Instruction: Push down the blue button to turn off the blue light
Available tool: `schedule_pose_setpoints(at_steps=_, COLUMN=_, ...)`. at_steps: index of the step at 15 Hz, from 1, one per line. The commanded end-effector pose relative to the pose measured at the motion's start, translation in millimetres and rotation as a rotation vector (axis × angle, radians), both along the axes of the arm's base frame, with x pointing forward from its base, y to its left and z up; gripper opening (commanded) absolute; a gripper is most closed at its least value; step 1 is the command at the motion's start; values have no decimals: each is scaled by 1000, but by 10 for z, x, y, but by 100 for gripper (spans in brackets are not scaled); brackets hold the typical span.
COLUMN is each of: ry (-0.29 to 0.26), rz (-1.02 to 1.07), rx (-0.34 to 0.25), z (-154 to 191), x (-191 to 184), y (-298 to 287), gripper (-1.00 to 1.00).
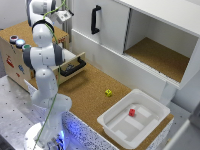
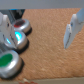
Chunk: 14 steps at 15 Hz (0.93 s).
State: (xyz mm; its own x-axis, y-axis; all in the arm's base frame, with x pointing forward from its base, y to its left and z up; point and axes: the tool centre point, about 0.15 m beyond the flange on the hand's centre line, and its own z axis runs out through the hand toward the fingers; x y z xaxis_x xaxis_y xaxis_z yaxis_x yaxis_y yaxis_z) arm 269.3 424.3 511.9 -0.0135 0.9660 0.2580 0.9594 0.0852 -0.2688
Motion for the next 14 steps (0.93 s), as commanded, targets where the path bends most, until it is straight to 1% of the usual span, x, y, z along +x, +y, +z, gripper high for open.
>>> schedule_pose_setpoints(at_steps=1, ry=150, rz=-189, rx=-41, z=214, x=-228, y=304, gripper=100)
schedule_pose_setpoints(at_steps=2, ry=158, rz=-235, rx=-25, z=255, x=-240, y=348, gripper=100)
schedule_pose_setpoints(at_steps=3, ry=99, rz=-266, rx=-49, z=279, x=-268, y=412, gripper=100)
schedule_pose_setpoints(at_steps=4, ry=65, rz=-294, rx=-75, z=291, x=-280, y=475, gripper=100)
schedule_pose_setpoints(at_steps=5, ry=19, rz=-297, rx=-103, z=316, x=-323, y=540, gripper=100)
schedule_pose_setpoints(at_steps=6, ry=-70, rz=-294, rx=-146, z=342, x=-395, y=625, gripper=100)
schedule_pose_setpoints(at_steps=9, ry=-236, rz=-250, rx=-246, z=344, x=-588, y=822, gripper=100)
schedule_pose_setpoints(at_steps=10, ry=-265, rz=-243, rx=-262, z=316, x=-627, y=869, gripper=100)
schedule_pose_setpoints(at_steps=13, ry=-259, rz=-234, rx=-300, z=228, x=-717, y=915, gripper=100)
schedule_pose_setpoints(at_steps=14, ry=-252, rz=-220, rx=-316, z=213, x=-803, y=917, gripper=100)
